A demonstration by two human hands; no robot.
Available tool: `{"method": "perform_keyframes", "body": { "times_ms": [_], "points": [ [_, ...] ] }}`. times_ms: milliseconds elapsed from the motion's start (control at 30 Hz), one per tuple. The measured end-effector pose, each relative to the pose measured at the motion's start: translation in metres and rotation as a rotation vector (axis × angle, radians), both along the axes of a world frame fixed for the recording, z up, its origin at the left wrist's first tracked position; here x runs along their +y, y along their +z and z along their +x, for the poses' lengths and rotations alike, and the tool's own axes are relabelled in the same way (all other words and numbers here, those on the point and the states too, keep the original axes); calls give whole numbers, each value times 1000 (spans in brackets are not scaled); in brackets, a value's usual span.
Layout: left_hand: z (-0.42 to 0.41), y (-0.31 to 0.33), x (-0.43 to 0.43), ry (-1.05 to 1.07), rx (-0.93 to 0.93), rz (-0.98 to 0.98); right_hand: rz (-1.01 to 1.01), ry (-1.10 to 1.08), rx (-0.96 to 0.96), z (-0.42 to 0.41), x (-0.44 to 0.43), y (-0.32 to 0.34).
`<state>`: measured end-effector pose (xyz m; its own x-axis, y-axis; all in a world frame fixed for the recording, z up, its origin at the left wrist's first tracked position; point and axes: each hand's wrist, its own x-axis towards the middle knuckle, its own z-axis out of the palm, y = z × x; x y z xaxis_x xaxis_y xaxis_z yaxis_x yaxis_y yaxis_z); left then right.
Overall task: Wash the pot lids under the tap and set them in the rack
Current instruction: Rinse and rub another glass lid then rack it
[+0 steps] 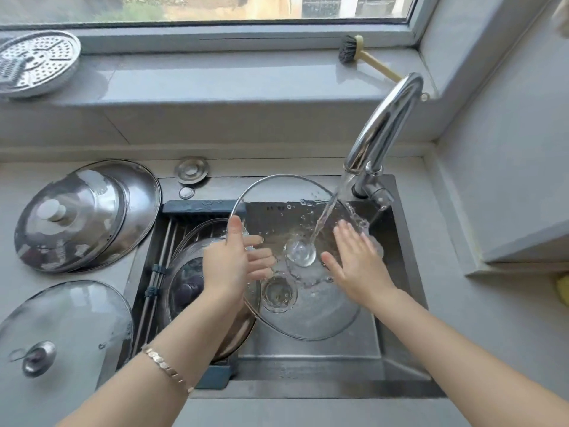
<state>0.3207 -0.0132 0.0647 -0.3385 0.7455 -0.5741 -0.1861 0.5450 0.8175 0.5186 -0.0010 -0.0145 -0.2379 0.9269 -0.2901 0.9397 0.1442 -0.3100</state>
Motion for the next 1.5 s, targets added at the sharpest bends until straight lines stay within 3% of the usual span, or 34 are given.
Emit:
{"method": "perform_keyframes", "body": {
  "times_ms": [200, 300, 433, 500, 633, 700, 767, 833, 900, 967, 1067, 1133, 1267, 1367, 1500],
  "points": [
    [-4, 18, 9, -49, 288, 177, -82, -352, 174, -1, -22, -12],
    [-1, 18, 10, -30, 216, 130, -120, -336, 326, -29, -18, -6],
    [8, 12, -2, -5, 35, 25, 21, -359, 283, -58, 11, 9],
    [16, 6, -8, -3, 7, 0, 107, -262, 262, -70, 22, 20],
    [19, -2, -8, 48, 21, -1, 129, 270, 380, -88, 1, 39],
    [14, -1, -7, 85, -41, 7, 158, 420, 369, -76, -13, 32],
    [10, 1, -8, 78, -73, 9, 187, 344, 244, -53, -7, 21],
    [11, 3, -9, 61, -82, 9, 144, 106, 61, -34, 12, 13],
    [16, 3, -11, 54, -90, 3, 105, -77, 7, -31, 30, 16],
    [21, 3, -9, 62, -86, 5, 118, -18, 80, -45, 33, 23],
    [20, 2, -5, 54, -34, 26, 195, 334, 300, -63, 9, 29],
    [13, 3, -4, 48, -59, 45, 219, 427, 295, -53, -3, 26],
    [9, 3, -6, 41, -93, 37, 179, 53, 97, -21, 17, 17],
    [19, 2, -8, 23, -95, 34, 158, -113, 75, -33, 39, 23],
    [25, 3, -2, 26, -25, 57, 316, 100, 326, -80, 33, 42]
  ]
}}
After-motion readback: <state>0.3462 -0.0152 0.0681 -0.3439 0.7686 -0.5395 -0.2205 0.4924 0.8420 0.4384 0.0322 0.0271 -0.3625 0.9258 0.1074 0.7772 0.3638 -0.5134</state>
